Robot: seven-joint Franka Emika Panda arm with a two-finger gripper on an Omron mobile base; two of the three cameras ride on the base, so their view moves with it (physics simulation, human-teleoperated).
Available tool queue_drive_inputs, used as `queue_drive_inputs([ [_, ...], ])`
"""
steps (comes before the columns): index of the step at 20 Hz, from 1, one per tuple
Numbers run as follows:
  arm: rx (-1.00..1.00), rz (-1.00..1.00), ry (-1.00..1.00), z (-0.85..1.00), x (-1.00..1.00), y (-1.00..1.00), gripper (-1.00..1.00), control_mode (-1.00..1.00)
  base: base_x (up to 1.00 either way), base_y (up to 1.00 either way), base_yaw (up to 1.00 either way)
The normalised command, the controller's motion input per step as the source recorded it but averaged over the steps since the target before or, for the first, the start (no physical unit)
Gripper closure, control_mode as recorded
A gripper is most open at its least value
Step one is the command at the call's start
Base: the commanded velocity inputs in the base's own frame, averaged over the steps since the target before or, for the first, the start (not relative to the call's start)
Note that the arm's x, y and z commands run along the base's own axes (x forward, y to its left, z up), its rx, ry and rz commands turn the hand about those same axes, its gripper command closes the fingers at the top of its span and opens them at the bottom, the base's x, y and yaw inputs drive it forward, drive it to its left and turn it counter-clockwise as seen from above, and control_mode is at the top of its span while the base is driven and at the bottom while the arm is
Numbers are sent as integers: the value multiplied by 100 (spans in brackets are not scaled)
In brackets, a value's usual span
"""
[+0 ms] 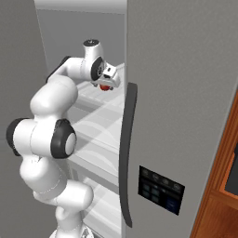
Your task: Pick the pear and apple from the fridge and place them inside the tupperware on the counter.
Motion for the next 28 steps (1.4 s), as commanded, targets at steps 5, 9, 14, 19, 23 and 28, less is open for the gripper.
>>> queue_drive_inputs([
  [5, 0, 0, 2, -12, 25, 0, -100, -100, 0, 0, 0],
  [9, 0, 0, 4, -16, 22, -1, -100, -100, 0, 0, 0],
  [14, 0, 0, 4, -17, 18, 0, 100, -100, 0, 0, 0],
  [19, 0, 0, 0, -20, 1, -1, 100, -100, 0, 0, 0],
  [23, 0, 0, 0, -20, -1, 0, 100, -100, 0, 0, 0],
  [28, 0, 0, -5, -24, -33, 0, 100, -100, 0, 0, 0],
])
